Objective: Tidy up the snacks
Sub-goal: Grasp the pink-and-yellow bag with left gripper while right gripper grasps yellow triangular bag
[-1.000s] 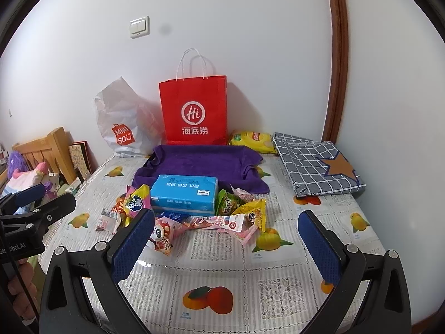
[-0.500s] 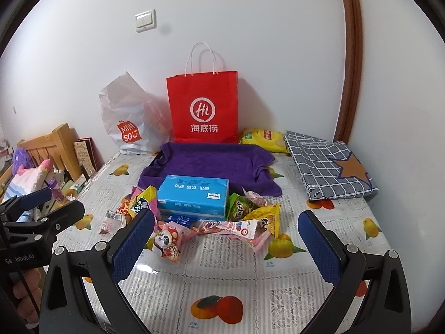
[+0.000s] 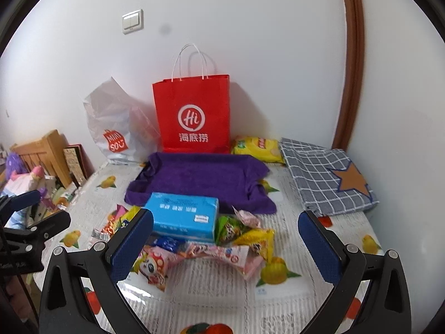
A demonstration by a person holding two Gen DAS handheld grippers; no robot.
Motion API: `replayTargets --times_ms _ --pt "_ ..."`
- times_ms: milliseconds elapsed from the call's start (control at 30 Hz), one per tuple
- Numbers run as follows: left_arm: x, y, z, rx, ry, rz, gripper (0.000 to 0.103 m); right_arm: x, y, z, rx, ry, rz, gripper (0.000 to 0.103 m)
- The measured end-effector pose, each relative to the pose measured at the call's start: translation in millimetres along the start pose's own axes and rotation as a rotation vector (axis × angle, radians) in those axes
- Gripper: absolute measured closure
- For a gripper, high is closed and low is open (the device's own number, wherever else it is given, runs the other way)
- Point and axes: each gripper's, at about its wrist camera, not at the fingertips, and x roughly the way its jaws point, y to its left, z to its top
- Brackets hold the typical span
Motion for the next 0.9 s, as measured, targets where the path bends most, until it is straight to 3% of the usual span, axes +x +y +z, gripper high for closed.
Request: replayTargets --times_ms 133,400,533,667,800,900 --pt "14.5 6.8 7.6 -0.009 0.009 -0.016 0.0 16.7 -13.2 2.2 0.014 -0.011 -0.045 0.001" --pt "50.3 19.4 16.1 -0.05 0.028 -0.024 0.001 70.1 -49.8 -15.4 0.071 0.139 -0.053 0.006" --pt "74.5 23.5 16.0 -0.046 0.086 -0.018 0.002 101.4 -63.6 -31.1 0.095 0.215 -0.039 0.02" --pt "94.9 29.8 9.0 -0.035 0.125 -0.021 0.002 134.2 -72.7 -50.0 0.116 0.284 -0.036 0.028" --pt "112.8 35.2 1.9 -0.028 0.157 0.023 0.002 164.2 -74.6 -64.8 0.119 0.331 -0.016 0.03" --pt "121.9 41.8 1.6 -0.052 0.17 0.008 0.002 181.6 -77.1 -66.6 0.121 0.348 -0.003 0.031"
